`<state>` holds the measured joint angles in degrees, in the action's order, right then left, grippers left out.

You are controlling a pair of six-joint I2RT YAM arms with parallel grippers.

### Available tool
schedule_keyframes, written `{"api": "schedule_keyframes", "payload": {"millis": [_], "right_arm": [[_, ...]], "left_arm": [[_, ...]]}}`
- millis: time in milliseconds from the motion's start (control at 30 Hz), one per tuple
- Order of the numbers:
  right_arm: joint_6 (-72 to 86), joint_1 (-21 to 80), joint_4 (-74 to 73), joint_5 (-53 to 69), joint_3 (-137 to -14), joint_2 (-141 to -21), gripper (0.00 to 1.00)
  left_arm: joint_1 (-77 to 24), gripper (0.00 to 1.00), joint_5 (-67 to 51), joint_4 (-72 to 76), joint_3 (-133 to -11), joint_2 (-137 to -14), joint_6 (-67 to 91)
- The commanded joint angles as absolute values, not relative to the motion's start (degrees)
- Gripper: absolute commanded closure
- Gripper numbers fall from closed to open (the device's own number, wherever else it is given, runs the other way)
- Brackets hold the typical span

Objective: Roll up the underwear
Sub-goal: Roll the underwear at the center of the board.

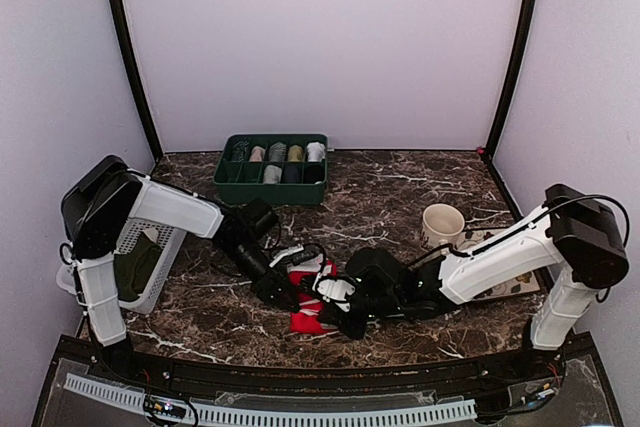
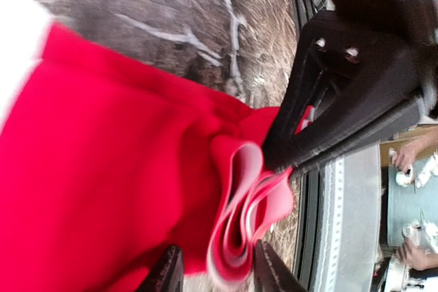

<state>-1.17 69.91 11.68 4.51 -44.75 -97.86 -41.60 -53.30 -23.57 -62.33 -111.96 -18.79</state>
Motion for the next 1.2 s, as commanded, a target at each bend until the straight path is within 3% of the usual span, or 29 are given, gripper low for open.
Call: {"api": "schedule_keyframes", "payload": {"millis": [0,333,467,700,1167], "right_arm": [[3.3,68.0,9.2,14.1,-47.5,-101.3,1.00],[13.0,62.3,6.7,30.0,-52.3,-109.5,1.00],[16.3,59.8,6.0,35.6,-54.1,-113.2,1.00],[17.5,57.9,-0.8,39.6,-59.9,-119.4,1.00],[16.6,57.7,-4.0,38.6,-60.2,-121.4,1.00]], "left_arm": [[-38.0,0.56,-49.7,-19.2,-58.1,-100.9,-16.9],[-38.7,0.49,-32.3,4.2,-35.0,-69.9,-13.7],[-46.5,0.46,-22.2,3.3,-29.8,-63.2,-18.8],[-57.1,0.45,-8.8,3.7,-27.8,-65.0,-26.3],[-62.9,0.51,-6.2,6.3,-34.8,-84.2,-36.3]]}}
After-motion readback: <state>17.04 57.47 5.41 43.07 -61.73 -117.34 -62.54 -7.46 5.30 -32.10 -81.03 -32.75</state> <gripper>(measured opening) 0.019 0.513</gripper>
